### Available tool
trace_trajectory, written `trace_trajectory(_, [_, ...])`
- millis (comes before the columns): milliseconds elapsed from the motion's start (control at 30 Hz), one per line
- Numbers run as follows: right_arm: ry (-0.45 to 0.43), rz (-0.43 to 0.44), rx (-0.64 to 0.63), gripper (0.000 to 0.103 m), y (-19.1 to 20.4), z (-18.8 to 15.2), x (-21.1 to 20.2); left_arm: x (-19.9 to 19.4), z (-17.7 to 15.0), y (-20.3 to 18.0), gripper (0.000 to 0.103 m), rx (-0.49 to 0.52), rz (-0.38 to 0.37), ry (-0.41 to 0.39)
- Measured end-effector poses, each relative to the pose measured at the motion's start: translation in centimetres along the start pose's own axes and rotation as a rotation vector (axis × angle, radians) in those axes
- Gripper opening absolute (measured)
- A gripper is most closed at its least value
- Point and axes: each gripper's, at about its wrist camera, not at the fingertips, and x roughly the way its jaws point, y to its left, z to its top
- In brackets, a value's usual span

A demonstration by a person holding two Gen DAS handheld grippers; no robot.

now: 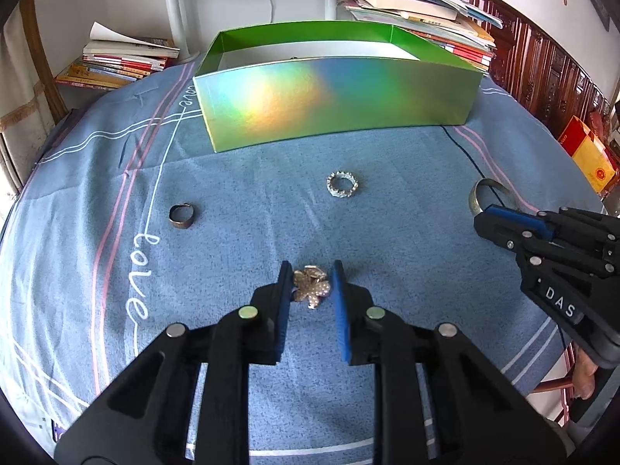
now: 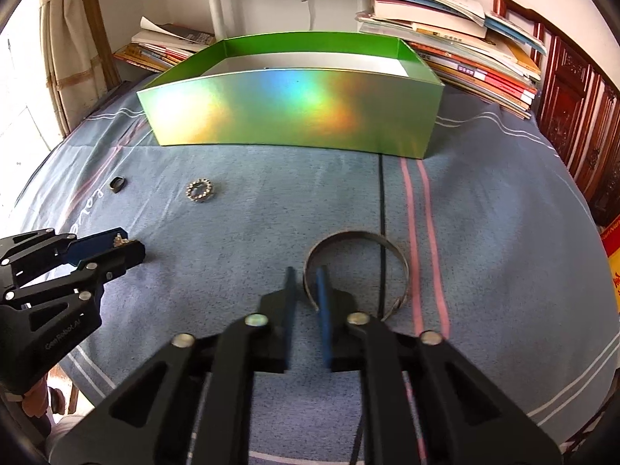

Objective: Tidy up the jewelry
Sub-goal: 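Close the left tool on the flower brooch while the right tool holds the bangle, then carry brooch and bangle into the green box and open both tools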

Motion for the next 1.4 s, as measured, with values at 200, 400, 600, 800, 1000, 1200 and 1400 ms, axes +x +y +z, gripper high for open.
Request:
trace_trajectory(200, [-0.027,0.017,0.004,0.003,-0.1,0.1,-0.9,-0.5,0.1,0.0,0.021,0.007,-0.001,-0.013])
trace_trajectory(400, [-0.049,0.005,-0.010,0.003,-0.1,0.5,-1.7,-1.3,0.5,0.1,0.021,0.005,0.009,-0.031])
trace_trajectory(600, [-0.012,-0.003,-0.007,0.003,0.0,0.1,-0.5,-1.1,0.2,0.3,0.021,0.002,0.012,-0.018])
trace_trajectory(800, [-0.035,0.002,0.007,0.003,-0.1,0.5,-1.2,-0.5,0.5,0.6,0.021,-0.017,0.010,-0.005])
trace_trajectory(1000, [-0.198,0.000,-0.056,0.003,0.0,6.1,-5.6,-4.1,5.2,2.4,0.021,-0.022,0.013,-0.124])
trace_trajectory(1200, [-0.278,0.006,-0.017,0.003,-1.7,14.7,-5.8,-5.6,13.4,4.6,0.021,-0.045,0.032,-0.226])
trace_trajectory(1400, [-0.153,0.015,0.024,0.003,-1.9,18.6,0.9,0.1,18.4,4.5,0.021,-0.052,0.019,-0.129])
